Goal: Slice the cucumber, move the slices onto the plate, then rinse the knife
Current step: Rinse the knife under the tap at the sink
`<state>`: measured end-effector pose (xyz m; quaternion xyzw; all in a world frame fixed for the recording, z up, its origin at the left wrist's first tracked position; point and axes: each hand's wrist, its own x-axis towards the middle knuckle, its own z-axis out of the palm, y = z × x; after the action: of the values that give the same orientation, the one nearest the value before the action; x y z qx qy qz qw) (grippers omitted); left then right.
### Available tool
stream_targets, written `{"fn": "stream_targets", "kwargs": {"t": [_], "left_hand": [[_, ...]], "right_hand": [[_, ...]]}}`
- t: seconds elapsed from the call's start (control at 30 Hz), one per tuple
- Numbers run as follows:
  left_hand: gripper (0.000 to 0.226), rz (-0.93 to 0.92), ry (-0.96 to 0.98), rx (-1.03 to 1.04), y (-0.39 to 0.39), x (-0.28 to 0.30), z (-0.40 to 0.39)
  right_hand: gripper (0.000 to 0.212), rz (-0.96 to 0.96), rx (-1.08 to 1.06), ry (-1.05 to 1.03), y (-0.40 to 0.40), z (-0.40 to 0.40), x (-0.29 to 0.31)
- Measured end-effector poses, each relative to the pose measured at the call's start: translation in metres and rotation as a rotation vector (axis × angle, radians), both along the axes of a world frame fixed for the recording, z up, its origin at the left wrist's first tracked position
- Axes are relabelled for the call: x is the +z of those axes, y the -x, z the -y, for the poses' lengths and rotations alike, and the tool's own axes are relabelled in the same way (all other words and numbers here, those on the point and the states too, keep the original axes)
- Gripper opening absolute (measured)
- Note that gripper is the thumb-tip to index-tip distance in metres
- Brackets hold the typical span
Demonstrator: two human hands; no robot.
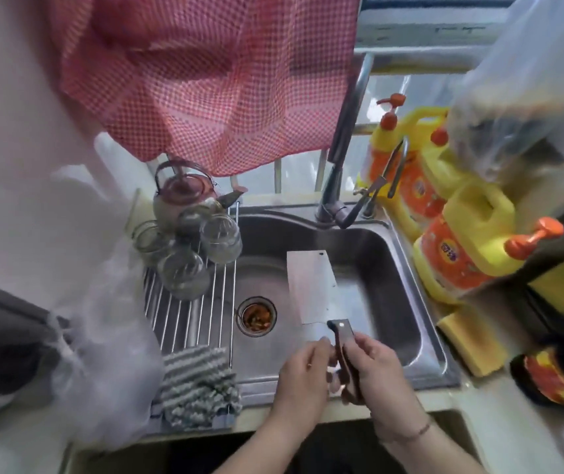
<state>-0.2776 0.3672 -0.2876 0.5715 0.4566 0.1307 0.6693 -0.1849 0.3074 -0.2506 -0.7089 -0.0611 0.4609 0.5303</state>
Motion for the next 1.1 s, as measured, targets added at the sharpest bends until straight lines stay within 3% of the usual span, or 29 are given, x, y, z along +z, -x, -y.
{"fn": "stream_targets", "kwargs": {"t": [0.07,0.23,0.4,0.5,0.6,0.67,0.73,1.1], "left_hand": [[0.053,0.002,0.106,-0.018,-0.002,-0.001,-0.014],[0.023,0.089,0.442,0.201,-0.006,-0.009,-0.037],[0.028,0.103,0.46,0.114,0.005,-0.007,-0.056],[0.018,0.092,0.509,0.078,0.013,-0.008,-0.062],[0.021,0.137,0.526,0.003,0.021,-0.002,-0.064],[0.026,0.156,0.523,-0.032,0.024,0.004,-0.066],[0.037,0.177,0.545,-0.038,0.026,0.008,-0.068],[0.038,0.214,0.573,-0.053,0.021,0.01,-0.066]], "right_hand": [[0.022,0.005,0.01,0.013,0.013,-0.012,-0.013],[0.016,0.022,0.05,0.048,0.036,-0.026,-0.033],[0.033,0.172,0.289,0.196,-0.014,-0.037,-0.026],[0.024,0.383,0.14,0.171,-0.084,-0.067,-0.025],[0.029,0.522,0.0,0.095,-0.156,-0.116,-0.026],[0.03,0.552,-0.037,0.038,-0.186,-0.145,-0.021],[0.018,0.558,-0.057,-0.046,-0.2,-0.162,-0.02],[0.036,0.548,-0.159,-0.239,-0.212,-0.172,-0.045]]}}
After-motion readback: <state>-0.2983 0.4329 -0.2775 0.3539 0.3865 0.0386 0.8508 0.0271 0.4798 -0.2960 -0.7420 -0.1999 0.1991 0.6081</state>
